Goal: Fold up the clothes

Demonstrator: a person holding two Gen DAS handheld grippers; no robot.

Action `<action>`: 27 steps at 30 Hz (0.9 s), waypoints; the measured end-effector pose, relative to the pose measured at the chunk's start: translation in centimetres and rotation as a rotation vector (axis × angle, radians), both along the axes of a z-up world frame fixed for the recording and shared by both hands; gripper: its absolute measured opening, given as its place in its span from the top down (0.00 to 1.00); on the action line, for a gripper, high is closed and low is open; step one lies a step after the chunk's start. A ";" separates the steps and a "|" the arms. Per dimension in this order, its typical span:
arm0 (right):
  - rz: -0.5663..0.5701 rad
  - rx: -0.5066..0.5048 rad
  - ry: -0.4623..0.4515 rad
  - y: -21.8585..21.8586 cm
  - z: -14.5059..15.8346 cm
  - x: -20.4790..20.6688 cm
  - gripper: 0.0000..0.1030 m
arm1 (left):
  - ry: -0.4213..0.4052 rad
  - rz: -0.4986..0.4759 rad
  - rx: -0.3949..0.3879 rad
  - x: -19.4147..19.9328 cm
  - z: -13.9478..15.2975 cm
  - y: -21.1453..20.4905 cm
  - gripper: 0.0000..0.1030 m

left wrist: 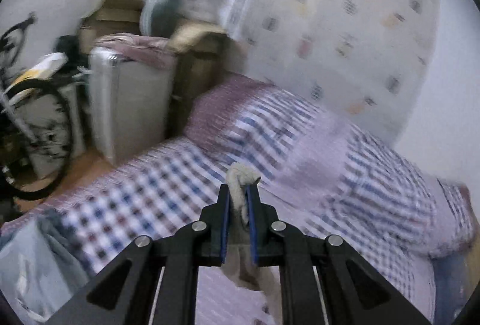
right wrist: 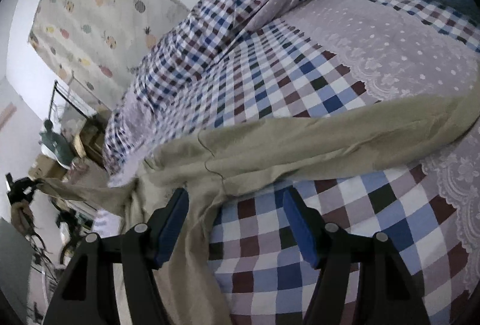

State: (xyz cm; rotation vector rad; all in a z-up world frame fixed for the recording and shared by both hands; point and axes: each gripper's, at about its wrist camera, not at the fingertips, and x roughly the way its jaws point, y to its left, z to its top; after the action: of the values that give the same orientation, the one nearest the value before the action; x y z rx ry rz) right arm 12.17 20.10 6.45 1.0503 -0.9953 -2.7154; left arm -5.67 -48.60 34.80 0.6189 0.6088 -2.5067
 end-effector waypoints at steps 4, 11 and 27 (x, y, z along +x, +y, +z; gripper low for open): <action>0.008 0.037 -0.022 -0.9 -0.7 -0.6 0.32 | 0.005 0.134 0.003 1.6 0.1 -5.8 0.90; 0.060 0.123 -0.037 -2.6 -1.0 -1.2 0.32 | -0.058 0.164 0.106 2.4 -4.2 -11.5 0.37; 0.115 0.101 0.013 -3.8 1.6 3.1 0.32 | -0.048 -0.249 0.067 14.9 -8.5 -1.3 0.18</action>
State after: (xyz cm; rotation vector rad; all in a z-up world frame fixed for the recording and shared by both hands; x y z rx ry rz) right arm 15.28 16.30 8.07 1.0689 -0.7771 -2.6995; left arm 9.24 -49.94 26.31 0.8217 0.6338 -2.7005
